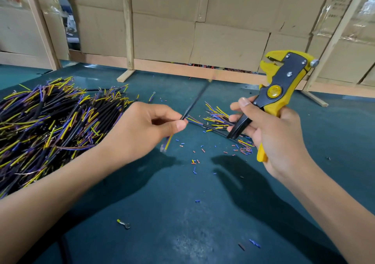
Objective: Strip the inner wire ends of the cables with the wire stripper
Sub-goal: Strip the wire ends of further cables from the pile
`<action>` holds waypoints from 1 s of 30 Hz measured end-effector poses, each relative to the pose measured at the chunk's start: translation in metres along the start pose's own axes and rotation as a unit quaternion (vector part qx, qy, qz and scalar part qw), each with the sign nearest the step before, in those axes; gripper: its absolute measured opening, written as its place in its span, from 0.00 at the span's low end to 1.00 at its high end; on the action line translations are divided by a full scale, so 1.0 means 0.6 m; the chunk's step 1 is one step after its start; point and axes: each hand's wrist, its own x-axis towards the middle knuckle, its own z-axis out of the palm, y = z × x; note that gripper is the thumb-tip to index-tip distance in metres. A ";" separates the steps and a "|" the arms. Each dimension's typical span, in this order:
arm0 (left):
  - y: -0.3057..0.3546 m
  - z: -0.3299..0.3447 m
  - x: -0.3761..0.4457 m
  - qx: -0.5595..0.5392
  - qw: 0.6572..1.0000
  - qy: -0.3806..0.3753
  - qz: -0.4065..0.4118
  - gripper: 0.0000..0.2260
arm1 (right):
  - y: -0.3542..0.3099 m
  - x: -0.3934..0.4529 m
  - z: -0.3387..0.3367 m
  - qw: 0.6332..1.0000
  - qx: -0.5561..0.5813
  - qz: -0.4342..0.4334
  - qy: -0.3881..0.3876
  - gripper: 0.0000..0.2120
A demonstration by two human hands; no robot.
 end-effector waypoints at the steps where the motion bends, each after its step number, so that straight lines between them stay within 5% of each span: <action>1: 0.001 0.002 0.001 -0.105 0.993 -0.016 -0.051 0.10 | 0.001 -0.003 0.002 1.000 0.003 0.003 -0.011 0.06; 3: 0.004 0.009 -0.001 -0.265 0.953 -0.057 -0.136 0.12 | 0.002 -0.011 0.008 0.998 0.012 0.015 -0.055 0.05; 6: 0.009 0.021 -0.007 -0.367 0.909 -0.090 -0.175 0.09 | 0.004 -0.028 0.020 0.988 0.002 0.043 -0.146 0.07; 12: 0.015 0.032 -0.012 -0.382 0.908 -0.089 -0.149 0.12 | 0.015 -0.055 0.038 0.967 -0.016 0.077 -0.243 0.09; 30: 0.023 0.014 -0.002 -0.373 0.908 -0.121 -0.145 0.16 | 0.011 -0.038 0.033 0.985 0.011 0.057 -0.163 0.09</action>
